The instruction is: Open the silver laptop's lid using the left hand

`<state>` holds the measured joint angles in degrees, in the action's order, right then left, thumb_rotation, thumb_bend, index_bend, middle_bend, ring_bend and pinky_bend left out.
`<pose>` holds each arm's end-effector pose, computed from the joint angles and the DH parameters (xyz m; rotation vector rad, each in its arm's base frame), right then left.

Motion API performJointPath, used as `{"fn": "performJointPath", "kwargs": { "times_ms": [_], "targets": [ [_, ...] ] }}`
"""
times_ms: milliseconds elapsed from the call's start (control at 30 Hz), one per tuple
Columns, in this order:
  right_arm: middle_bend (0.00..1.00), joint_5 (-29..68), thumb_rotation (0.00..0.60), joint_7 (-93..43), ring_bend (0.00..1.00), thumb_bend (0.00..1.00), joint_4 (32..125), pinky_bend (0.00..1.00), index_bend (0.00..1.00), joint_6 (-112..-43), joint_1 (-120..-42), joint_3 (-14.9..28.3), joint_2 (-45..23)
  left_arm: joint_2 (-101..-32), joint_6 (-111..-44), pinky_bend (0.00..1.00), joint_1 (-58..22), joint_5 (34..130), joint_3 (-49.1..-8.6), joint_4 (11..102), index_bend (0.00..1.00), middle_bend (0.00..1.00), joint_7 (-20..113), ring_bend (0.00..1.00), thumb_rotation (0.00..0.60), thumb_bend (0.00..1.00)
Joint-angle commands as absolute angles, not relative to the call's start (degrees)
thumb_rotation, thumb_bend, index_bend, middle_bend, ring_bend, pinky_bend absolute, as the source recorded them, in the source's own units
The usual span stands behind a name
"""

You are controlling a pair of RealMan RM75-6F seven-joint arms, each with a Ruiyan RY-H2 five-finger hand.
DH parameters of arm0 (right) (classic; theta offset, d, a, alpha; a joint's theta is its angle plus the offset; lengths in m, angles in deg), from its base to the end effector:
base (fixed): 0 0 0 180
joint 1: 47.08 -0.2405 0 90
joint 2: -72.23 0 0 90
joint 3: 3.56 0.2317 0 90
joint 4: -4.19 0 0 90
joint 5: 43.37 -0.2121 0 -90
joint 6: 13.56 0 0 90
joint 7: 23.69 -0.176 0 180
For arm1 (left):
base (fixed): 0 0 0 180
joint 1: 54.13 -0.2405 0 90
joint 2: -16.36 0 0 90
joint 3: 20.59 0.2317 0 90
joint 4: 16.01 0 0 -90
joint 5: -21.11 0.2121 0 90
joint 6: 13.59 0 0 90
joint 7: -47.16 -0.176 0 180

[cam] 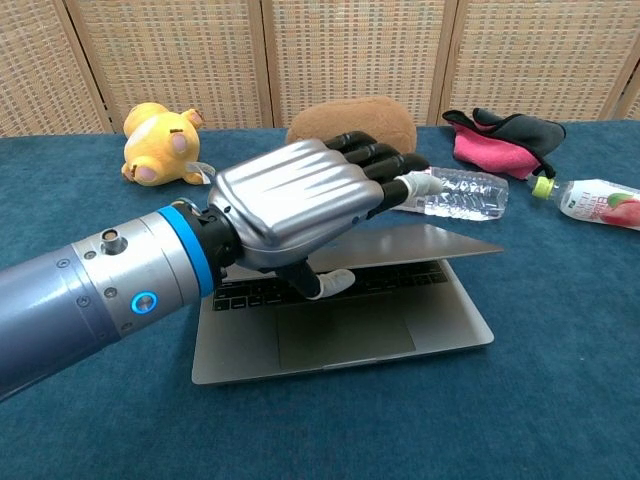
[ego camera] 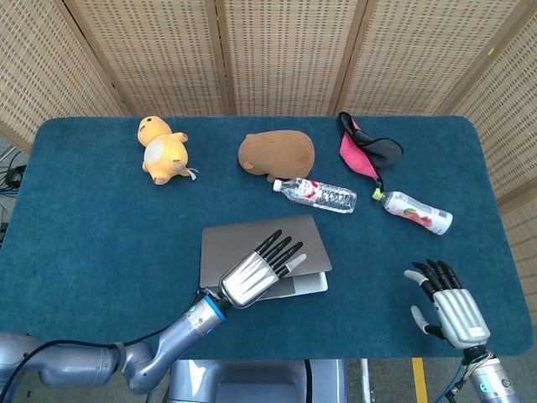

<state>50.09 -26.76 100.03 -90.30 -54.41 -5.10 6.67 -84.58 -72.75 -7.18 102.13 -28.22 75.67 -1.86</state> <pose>-0.2603 -0.1990 0.0897 1.6118 -1.0924 0.9550 0.0087 0.2664 -0.0816 -2.1709 -0.2212 -1.0784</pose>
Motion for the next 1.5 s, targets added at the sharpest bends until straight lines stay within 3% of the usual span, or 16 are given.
{"fn": "performJointPath", "kwargs": {
  "times_ms": [33,633,1500],
  "targets": [
    [0.17,51.1,0.600,-26.7,0.00,0.47,100.6,0.00,0.23,-87.8,-56.2,-5.8,5.9,-84.2,-73.0,0.00,-7.1,101.8,-28.7,76.0,0.00,0.00,-2.0,0.00,0.600,0.36],
    [0.17,50.5,0.600,-25.5,0.00,0.47,100.9,0.00,0.23,-76.9,-65.0,-4.5,-3.4,-82.9,-74.2,0.00,-6.8,99.1,-29.9,77.8,0.00,0.00,-2.3,0.00,0.600,0.36],
    [0.17,49.0,0.600,-33.4,0.00,0.47,92.7,0.00,0.23,-73.3,-68.6,-6.5,-14.9,-82.8,-75.9,0.00,-6.5,96.4,-30.4,78.0,0.00,0.00,-2.3,0.00,0.600,0.37]
  ]
}}
